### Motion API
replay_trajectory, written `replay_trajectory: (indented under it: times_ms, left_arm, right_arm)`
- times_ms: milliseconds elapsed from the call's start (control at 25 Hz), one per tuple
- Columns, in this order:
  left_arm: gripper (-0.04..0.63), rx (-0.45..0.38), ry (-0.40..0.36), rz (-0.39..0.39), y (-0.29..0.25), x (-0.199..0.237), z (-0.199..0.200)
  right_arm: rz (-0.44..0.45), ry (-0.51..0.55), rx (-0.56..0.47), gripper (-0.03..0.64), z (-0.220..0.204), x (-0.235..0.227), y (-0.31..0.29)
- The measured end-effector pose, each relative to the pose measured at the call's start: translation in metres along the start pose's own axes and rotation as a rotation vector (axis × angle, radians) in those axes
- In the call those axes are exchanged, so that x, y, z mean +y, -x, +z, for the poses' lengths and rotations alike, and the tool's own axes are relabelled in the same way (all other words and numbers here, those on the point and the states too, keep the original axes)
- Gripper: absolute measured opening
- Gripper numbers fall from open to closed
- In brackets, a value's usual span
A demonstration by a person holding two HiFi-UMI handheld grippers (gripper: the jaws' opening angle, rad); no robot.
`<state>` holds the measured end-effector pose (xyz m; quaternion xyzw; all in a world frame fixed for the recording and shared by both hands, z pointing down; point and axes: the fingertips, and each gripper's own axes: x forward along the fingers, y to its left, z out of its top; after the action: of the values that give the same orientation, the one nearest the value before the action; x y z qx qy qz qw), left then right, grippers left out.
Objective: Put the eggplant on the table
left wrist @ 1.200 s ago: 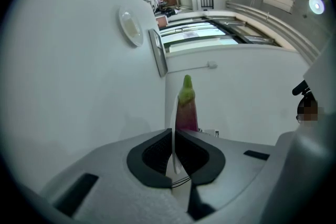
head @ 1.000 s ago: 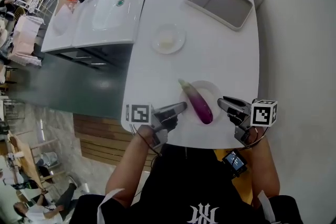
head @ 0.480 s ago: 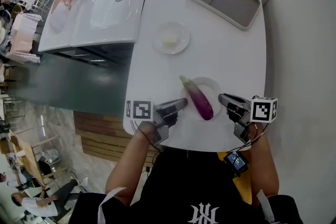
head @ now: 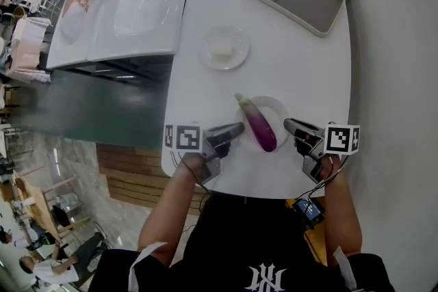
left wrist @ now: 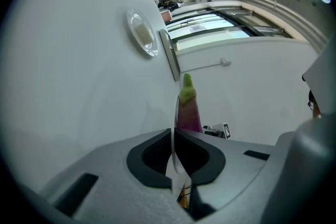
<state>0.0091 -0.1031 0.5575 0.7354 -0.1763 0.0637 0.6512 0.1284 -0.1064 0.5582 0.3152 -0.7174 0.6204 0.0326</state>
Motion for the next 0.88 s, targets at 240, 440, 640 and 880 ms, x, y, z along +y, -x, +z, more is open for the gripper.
replay_trajectory:
  times_ms: [240, 440, 640, 880]
  left_arm:
    - [0.015, 0.039, -0.078, 0.078, -0.004, 0.006, 0.000]
    - [0.021, 0.062, -0.137, 0.138, -0.006, 0.012, 0.000]
    - [0.041, 0.102, -0.225, 0.231, -0.004, 0.021, 0.000]
    - [0.066, 0.157, -0.327, 0.346, -0.002, 0.034, -0.001]
  right_arm:
    - [-0.024, -0.025, 0.001, 0.026, -0.004, -0.008, -0.002]
    - [-0.032, -0.047, -0.007, 0.026, -0.005, -0.013, -0.004]
    - [-0.053, -0.042, 0.004, 0.026, -0.009, -0.015, -0.010]
    - [-0.083, -0.024, 0.021, 0.026, -0.012, -0.017, -0.016]
